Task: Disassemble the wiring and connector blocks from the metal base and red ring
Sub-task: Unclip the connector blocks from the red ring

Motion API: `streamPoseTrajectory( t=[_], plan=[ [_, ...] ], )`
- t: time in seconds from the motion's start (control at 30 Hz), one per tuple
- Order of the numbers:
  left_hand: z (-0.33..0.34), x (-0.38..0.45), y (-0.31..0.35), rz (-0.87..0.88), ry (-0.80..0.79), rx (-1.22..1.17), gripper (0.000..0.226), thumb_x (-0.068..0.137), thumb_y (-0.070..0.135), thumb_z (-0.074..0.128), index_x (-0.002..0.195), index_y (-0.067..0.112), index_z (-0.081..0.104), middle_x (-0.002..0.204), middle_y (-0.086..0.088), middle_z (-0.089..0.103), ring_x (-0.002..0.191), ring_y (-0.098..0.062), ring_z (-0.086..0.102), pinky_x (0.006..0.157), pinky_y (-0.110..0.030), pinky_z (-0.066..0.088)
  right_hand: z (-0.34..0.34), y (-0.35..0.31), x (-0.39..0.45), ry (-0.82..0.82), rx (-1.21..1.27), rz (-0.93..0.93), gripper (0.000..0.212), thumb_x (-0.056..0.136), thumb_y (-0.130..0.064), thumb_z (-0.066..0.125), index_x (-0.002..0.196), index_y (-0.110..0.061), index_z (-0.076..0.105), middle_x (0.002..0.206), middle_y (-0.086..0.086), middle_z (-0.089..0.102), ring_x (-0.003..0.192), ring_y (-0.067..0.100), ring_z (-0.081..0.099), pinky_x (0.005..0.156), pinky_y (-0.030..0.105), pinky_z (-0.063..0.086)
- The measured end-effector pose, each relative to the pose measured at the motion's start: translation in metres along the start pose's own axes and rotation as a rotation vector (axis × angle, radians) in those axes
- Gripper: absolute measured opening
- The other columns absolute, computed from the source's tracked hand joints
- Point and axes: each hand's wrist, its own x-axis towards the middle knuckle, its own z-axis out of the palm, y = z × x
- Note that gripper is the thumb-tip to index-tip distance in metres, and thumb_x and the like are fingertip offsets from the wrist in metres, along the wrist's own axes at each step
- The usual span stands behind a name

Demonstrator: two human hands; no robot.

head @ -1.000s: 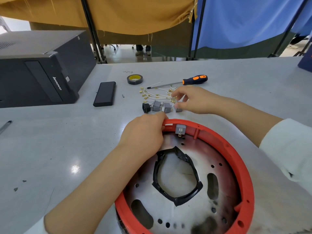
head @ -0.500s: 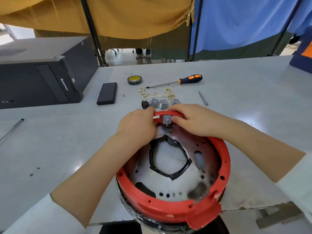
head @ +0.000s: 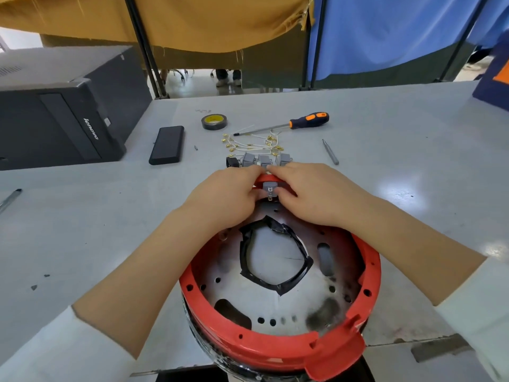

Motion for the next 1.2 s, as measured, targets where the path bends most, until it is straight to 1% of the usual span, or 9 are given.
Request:
streamPoseTrajectory(
  t=[0.1, 0.23, 0.33, 0.43, 0.67, 0.87, 0.97, 1.07, 1.2],
  plan=[
    [0.0011, 0.0006, 0.0016, -0.019, 0.043, 0.066, 0.016, 0.094, 0.032, 0.045, 0.106, 0.023, 0.050, 0.097, -0.008, 0.065, 0.088, -0.030, 0.055, 0.065, -0.033, 0.038, 0.0019, 0.0006, 0.0028, 0.018, -0.029, -0.013, 0.037, 0.096, -0.025, 0.039, 0.131, -0.015, 0.048, 0.113, 0.007, 0.061, 0.104, 0.029, 0.057, 0.082, 0.042, 0.047],
    [0.0026, 0.0011, 0.0050, -0.047, 0.082, 0.104, 0.009, 0.092, 0.031, 0.046, 0.098, 0.025, 0.048, 0.097, -0.010, 0.061, 0.073, -0.024, 0.039, 0.060, -0.031, 0.029, 0.0041, 0.0019, 0.0049, 0.029, -0.018, -0.011, 0.036, 0.096, -0.026, 0.039, 0.130, -0.017, 0.049, 0.110, 0.007, 0.061, 0.102, 0.029, 0.057, 0.082, 0.044, 0.048],
    [0.0039, 0.0014, 0.0056, -0.063, 0.096, 0.107, 0.017, 0.090, 0.031, 0.047, 0.105, 0.025, 0.052, 0.098, -0.008, 0.062, 0.074, -0.025, 0.043, 0.060, -0.030, 0.031, 0.0042, 0.0024, 0.0043, 0.027, 0.007, -0.001, 0.039, 0.095, -0.025, 0.042, 0.133, -0.019, 0.048, 0.115, 0.007, 0.060, 0.107, 0.028, 0.056, 0.084, 0.044, 0.047],
    [0.0043, 0.0001, 0.0050, -0.039, 0.085, 0.085, 0.025, 0.091, 0.032, 0.046, 0.115, 0.027, 0.051, 0.102, -0.007, 0.064, 0.088, -0.031, 0.056, 0.063, -0.030, 0.033, 0.0022, 0.0013, 0.0020, 0.021, 0.029, -0.007, 0.047, 0.092, -0.024, 0.045, 0.138, -0.022, 0.044, 0.119, 0.004, 0.056, 0.112, 0.023, 0.053, 0.086, 0.041, 0.047],
    [0.0029, 0.0001, 0.0020, 0.010, 0.078, 0.135, 0.021, 0.089, 0.034, 0.052, 0.106, 0.021, 0.049, 0.098, -0.008, 0.063, 0.085, -0.030, 0.055, 0.061, -0.030, 0.031, 0.0050, -0.0023, -0.0003, -0.037, -0.050, 0.020, 0.034, 0.095, -0.028, 0.044, 0.126, -0.013, 0.044, 0.120, 0.006, 0.050, 0.108, 0.025, 0.052, 0.086, 0.042, 0.046],
    [0.0041, -0.0006, 0.0044, 0.050, 0.087, 0.211, 0.017, 0.086, 0.029, 0.052, 0.096, 0.019, 0.044, 0.098, -0.010, 0.063, 0.083, -0.033, 0.055, 0.061, -0.031, 0.033, 0.0038, -0.0042, -0.0012, -0.070, -0.167, -0.011, 0.028, 0.098, -0.026, 0.037, 0.121, -0.010, 0.040, 0.121, 0.011, 0.050, 0.096, 0.033, 0.057, 0.074, 0.042, 0.045],
    [0.0041, 0.0001, 0.0048, 0.017, 0.087, 0.234, 0.019, 0.082, 0.027, 0.054, 0.090, 0.020, 0.037, 0.094, -0.009, 0.061, 0.070, -0.027, 0.042, 0.058, -0.031, 0.030, 0.0045, -0.0049, 0.0019, -0.091, -0.206, -0.006, 0.024, 0.098, -0.026, 0.037, 0.115, -0.010, 0.039, 0.120, 0.012, 0.051, 0.090, 0.034, 0.058, 0.064, 0.037, 0.037],
    [0.0043, 0.0010, 0.0060, 0.003, 0.090, 0.276, 0.020, 0.081, 0.026, 0.054, 0.089, 0.019, 0.037, 0.094, -0.009, 0.061, 0.069, -0.025, 0.037, 0.057, -0.030, 0.029, 0.0051, -0.0052, 0.0040, -0.094, -0.265, -0.012, 0.022, 0.098, -0.025, 0.038, 0.113, -0.009, 0.038, 0.117, 0.012, 0.051, 0.077, 0.030, 0.051, 0.059, 0.034, 0.029],
    [0.0055, 0.0022, 0.0071, -0.012, 0.094, 0.317, 0.019, 0.082, 0.027, 0.053, 0.094, 0.018, 0.042, 0.095, -0.008, 0.061, 0.068, -0.023, 0.037, 0.056, -0.030, 0.027, 0.0087, -0.0049, 0.0014, -0.038, -0.308, -0.032, 0.025, 0.097, -0.026, 0.038, 0.117, -0.010, 0.038, 0.114, 0.011, 0.051, 0.082, 0.033, 0.057, 0.057, 0.034, 0.027]
  ],
)
